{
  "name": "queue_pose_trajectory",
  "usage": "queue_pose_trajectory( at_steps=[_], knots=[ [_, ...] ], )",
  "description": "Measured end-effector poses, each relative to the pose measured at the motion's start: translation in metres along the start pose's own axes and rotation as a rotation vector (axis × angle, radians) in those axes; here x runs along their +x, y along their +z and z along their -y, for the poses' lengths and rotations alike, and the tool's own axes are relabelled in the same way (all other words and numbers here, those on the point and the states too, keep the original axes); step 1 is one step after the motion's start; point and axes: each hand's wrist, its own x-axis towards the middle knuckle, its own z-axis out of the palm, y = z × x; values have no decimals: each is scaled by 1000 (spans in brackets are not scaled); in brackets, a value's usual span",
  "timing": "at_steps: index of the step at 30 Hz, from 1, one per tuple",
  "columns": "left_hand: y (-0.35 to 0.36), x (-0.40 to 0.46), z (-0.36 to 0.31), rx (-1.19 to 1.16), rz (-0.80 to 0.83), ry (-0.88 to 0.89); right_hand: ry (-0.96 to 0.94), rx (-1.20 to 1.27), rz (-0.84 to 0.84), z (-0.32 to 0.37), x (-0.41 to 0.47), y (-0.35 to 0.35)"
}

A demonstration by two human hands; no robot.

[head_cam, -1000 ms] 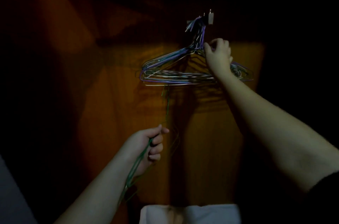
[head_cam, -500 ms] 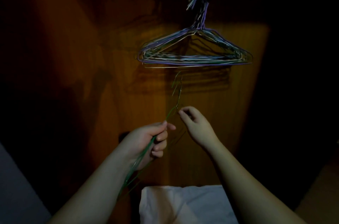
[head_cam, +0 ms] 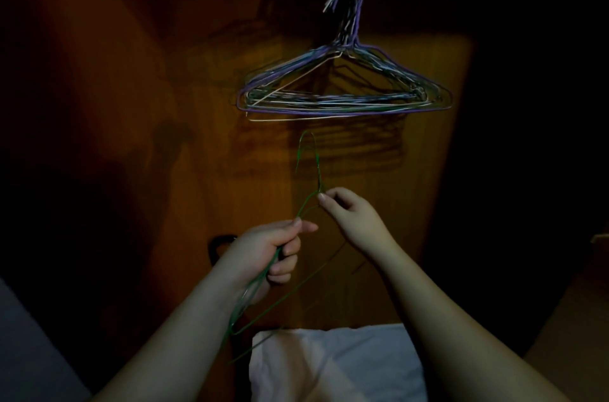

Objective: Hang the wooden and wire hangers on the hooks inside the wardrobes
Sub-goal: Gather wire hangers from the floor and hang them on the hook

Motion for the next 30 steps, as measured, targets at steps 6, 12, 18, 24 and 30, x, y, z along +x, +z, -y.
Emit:
queue_pose_trajectory(
  at_steps=[6, 12, 18, 24, 30],
  knots=[
    [-2, 4, 4, 98, -120, 51, 33, -115, -6, -7, 8, -13],
    [-9, 9, 2, 123, -228, 89, 63, -212, -13, -19, 11, -25],
    [-17, 12, -1, 137, -195, 110, 108, -220, -52, -32, 10, -36],
    [-19, 15, -2, 106, -193, 110, 109, -176, -192, -26, 24, -64],
    [-29, 25, -13, 71, -234, 125, 61, -97, -349, 19, 57, -104]
  ],
)
